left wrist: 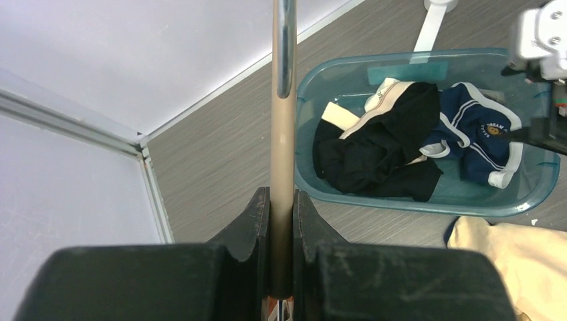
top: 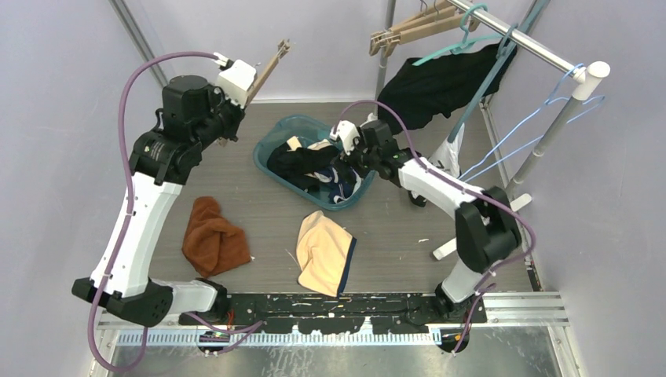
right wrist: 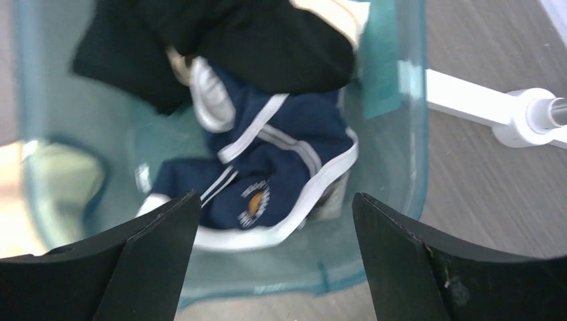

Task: Remove the underwear clipped to the hanger
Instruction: Move the hanger to the clothesline.

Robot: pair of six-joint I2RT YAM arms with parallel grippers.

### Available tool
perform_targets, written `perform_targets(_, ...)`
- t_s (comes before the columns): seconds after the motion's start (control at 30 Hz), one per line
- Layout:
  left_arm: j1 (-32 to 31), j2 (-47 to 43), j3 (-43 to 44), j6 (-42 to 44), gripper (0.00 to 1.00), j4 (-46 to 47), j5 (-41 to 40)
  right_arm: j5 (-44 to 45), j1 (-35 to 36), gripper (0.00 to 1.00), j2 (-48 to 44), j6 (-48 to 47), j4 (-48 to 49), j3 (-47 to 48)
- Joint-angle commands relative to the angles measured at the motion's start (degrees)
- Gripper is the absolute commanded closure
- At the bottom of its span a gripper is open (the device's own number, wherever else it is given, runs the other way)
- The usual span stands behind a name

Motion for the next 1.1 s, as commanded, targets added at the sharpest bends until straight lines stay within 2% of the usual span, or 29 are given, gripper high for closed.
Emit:
perform_targets(0.0,2.67,-3.42,-1.5,-1.42,1.0,5.08,2.94,6.28,-2.11,0.1,5.3,4.11,18.33,4.05)
perform_targets(0.13,4.02,-3.89,-2.44,-1.58,1.0,5.34,3.91,1.61,-7.68,0.09,10.67,14.37,27.13,7.1)
perform_targets(0.33,5.8,-3.74,-3.43,-2.37,1.0,5.62,6.01,-1.95,-14.26,0.09,17.4,22.21,35.28,11.33)
perform_targets(0.67,7.4,-2.44,-4.55,-1.23,1.0,6.23,7.37,2.26,-17.42,0.07,26.52,20.49,49.26,14.37)
perform_targets(0.87,7.68,-1.97,-5.64,-0.4,1.0,6.5,7.56,7.87,-17.73,0.06,33.37,19.45,51.19,23.7)
perform_targets(1.07,8.79,-0.33,-6.73,-0.13,1.0,6.77,9.29,2.86,-17.65,0.08,39.63,18.55,49.51,33.73)
